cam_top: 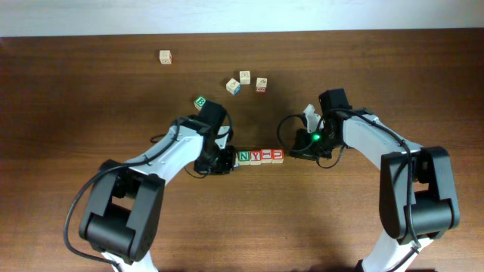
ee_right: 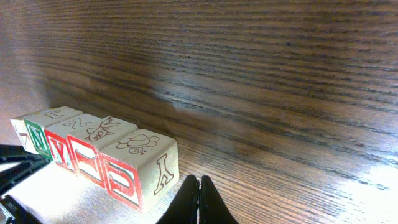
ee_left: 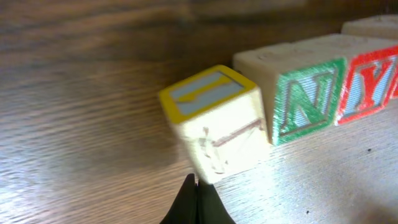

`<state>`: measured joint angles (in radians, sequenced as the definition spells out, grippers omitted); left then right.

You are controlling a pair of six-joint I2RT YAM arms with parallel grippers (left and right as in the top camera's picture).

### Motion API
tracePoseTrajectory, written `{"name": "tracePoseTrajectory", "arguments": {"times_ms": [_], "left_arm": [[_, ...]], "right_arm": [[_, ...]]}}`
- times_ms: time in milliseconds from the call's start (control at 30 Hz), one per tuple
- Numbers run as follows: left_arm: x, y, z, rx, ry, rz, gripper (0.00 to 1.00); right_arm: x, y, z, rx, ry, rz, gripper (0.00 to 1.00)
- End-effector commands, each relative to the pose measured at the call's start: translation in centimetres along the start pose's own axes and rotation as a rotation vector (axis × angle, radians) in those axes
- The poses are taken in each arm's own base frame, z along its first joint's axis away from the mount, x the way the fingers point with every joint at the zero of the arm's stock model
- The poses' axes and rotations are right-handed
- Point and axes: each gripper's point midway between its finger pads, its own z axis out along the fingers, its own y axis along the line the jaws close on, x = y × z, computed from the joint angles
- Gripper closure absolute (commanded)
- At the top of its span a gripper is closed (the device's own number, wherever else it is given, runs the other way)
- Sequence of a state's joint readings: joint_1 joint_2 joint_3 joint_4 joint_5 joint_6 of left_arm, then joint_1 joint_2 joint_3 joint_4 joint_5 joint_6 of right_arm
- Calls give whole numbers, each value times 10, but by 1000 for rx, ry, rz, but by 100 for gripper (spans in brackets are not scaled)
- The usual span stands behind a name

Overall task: Rotate 5 blocks
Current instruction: 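Lower the left gripper against the left end block of the row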

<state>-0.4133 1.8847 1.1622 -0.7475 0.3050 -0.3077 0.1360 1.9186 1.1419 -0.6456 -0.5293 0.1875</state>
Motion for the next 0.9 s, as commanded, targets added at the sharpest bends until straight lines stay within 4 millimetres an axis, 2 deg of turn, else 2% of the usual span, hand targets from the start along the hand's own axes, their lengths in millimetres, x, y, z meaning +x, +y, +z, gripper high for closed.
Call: {"name": "tracePoseTrajectory", "arguments": {"times_ms": [0,367,700,767,867], "left_arm": [[-1,0,-5,-35,-27,-15,100],[-11,2,-5,-55,-74,-12,100],[-10,2,-6,-56,-67,-14,100],[-10,4,-12,-59,-64,-23,100],[-18,10,-34,-58,-87,-50,100]], "right_arm": [[3,-1,1,-11,8,13,96],[2,-1,1,-11,7,13,95],[3,-1,1,-11,8,13,95],[3,-1,1,-11,8,14,95],[3,-1,1,-11,8,14,95]]}}
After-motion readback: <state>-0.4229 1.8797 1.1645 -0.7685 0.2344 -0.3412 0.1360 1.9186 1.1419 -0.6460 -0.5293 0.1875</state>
